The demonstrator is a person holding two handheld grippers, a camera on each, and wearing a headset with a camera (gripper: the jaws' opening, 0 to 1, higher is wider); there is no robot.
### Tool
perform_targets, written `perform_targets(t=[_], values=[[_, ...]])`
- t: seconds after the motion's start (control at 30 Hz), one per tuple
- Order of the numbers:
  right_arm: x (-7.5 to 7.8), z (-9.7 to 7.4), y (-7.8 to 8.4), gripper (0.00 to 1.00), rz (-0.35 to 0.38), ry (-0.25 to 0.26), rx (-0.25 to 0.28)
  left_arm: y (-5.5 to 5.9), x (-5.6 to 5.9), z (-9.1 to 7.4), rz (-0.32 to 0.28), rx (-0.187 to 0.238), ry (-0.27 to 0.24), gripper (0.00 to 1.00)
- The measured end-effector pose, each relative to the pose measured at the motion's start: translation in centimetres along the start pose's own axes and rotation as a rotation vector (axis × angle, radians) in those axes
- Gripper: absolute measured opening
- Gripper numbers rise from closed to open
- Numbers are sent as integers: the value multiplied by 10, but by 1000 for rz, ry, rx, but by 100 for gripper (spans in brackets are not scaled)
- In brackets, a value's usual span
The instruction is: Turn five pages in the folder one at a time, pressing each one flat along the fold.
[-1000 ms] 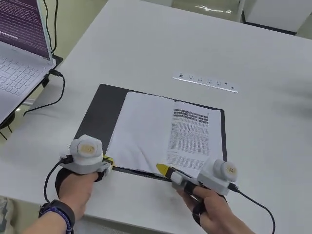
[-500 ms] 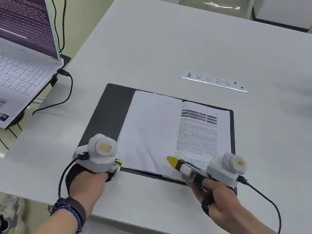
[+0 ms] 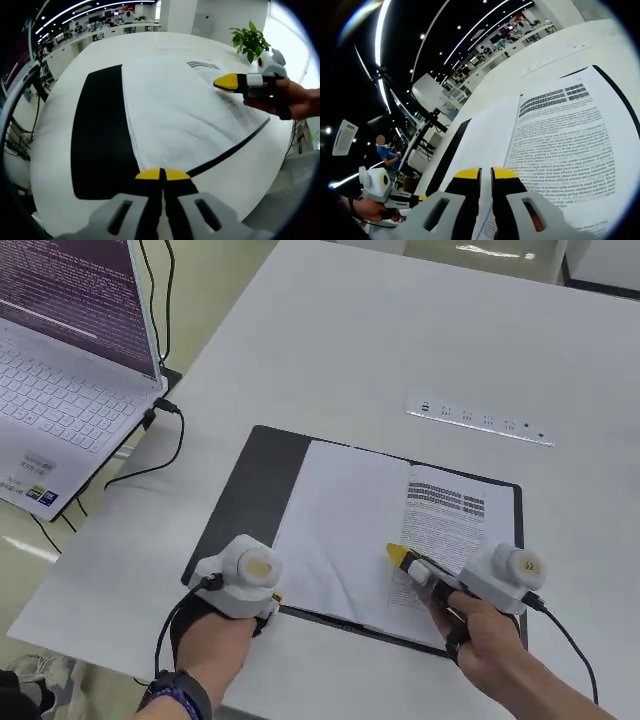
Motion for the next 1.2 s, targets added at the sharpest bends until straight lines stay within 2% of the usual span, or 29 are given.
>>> perform_targets(t=[0.17,0.3,0.33,0.5,0.67,0.73,0.77,0.87,0.93,1.2], values=[[11,10,-12,0,17,25,39,-2,-1,1,-10,-20,0,0],[11,18,-17,0,15,16,31,-1,0,0,0,-23,-13,0],[12,20,-19,0,20,5,47,-1,0,0,-4,-21,-12,0],[13,24,-25,0,20,-1,64,-1,-2,0,-66,-15,-3,0],[10,29,-31,0,24,-2,93,-2,2,1,-24,-25,-31,0],[8,32,-37,0,17,3,103,-1,0,1,-56,-19,-17,0],[8,33,-38,0,11,5,104,-1,-1,1,-93,-10,-3,0],[9,36,-45,0,6,11,115,0,-2,1,-89,-6,3,0],[11,37,-51,0,30,17,144,-1,-1,1,-66,-9,0,0],[15,45,-69,0,103,31,241,-1,-2,1,-84,-7,11,0]])
Point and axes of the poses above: the centre of the closed fingertips' face, and the gripper's own axes: z roughly forward along the fingers, x roughly to its right, y roughly out of its underside, the point moved 6 cm from there along -z, roughly backward along the fingers, and after that the axes turned 12 degrees about -x, right-handed, at the moved point
